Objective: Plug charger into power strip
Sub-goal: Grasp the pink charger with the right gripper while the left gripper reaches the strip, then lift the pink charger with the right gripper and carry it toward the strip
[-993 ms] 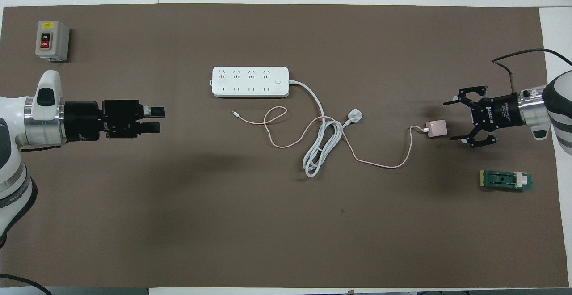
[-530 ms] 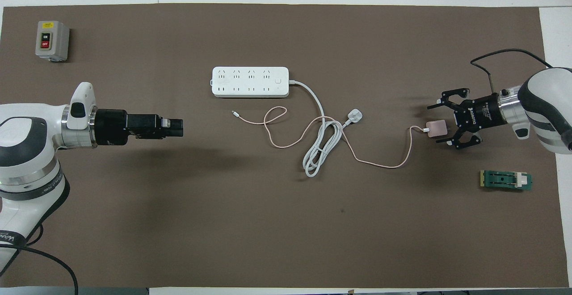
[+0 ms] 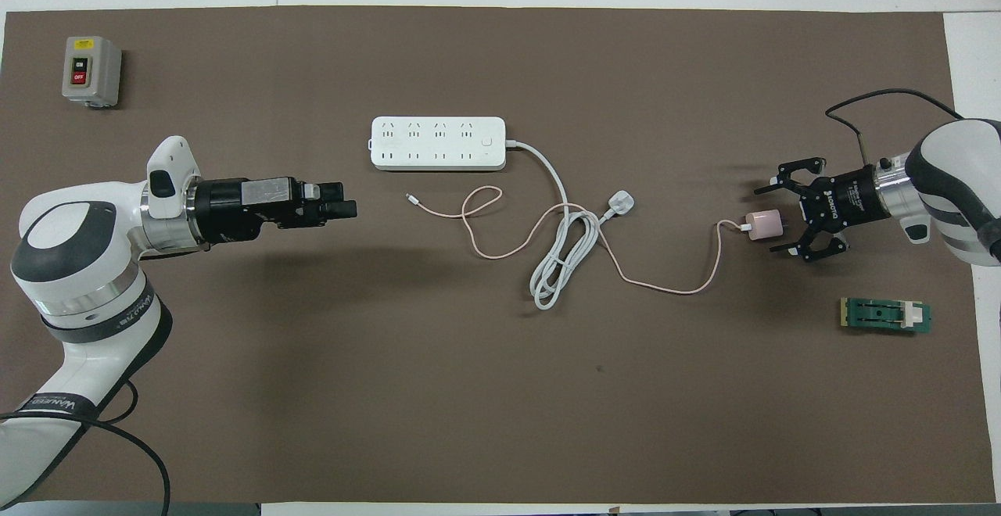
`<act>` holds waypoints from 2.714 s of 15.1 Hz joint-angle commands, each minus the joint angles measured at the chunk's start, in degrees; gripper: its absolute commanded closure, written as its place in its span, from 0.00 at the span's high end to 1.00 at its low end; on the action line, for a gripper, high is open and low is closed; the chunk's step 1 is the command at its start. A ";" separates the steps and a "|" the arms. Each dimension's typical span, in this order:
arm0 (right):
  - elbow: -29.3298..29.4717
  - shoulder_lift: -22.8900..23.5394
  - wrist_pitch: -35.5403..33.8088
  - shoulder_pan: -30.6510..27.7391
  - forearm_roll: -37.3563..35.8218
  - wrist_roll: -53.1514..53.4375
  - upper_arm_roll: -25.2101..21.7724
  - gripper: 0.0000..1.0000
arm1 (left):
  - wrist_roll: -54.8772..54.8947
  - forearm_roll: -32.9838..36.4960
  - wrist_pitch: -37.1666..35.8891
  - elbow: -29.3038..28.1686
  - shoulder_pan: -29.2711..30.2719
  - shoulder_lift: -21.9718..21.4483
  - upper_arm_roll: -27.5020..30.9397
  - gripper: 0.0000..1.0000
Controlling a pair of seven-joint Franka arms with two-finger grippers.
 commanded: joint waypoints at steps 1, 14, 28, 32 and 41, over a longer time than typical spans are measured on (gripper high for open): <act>0.93 1.80 0.09 -0.75 -0.85 0.14 0.62 1.00 | -3.82 -1.43 -0.88 -0.08 -0.99 0.01 0.59 1.00; 1.46 2.33 0.62 -1.81 -0.15 -1.79 -0.17 0.36 | -4.71 -0.99 -1.49 1.59 -2.05 -0.34 0.59 1.00; 7.43 -4.60 -4.21 3.81 0.03 5.56 1.15 0.00 | -5.24 -0.99 -2.37 1.50 -2.31 -0.69 0.50 1.00; 12.51 -7.78 -7.63 9.08 -0.06 16.20 1.24 0.00 | -5.33 -0.99 -2.28 1.33 -2.31 -0.69 0.50 1.00; 21.06 -8.30 -2.03 26.82 1.96 38.52 1.15 0.00 | -5.24 -0.90 -1.31 1.06 -3.89 -0.69 0.59 1.00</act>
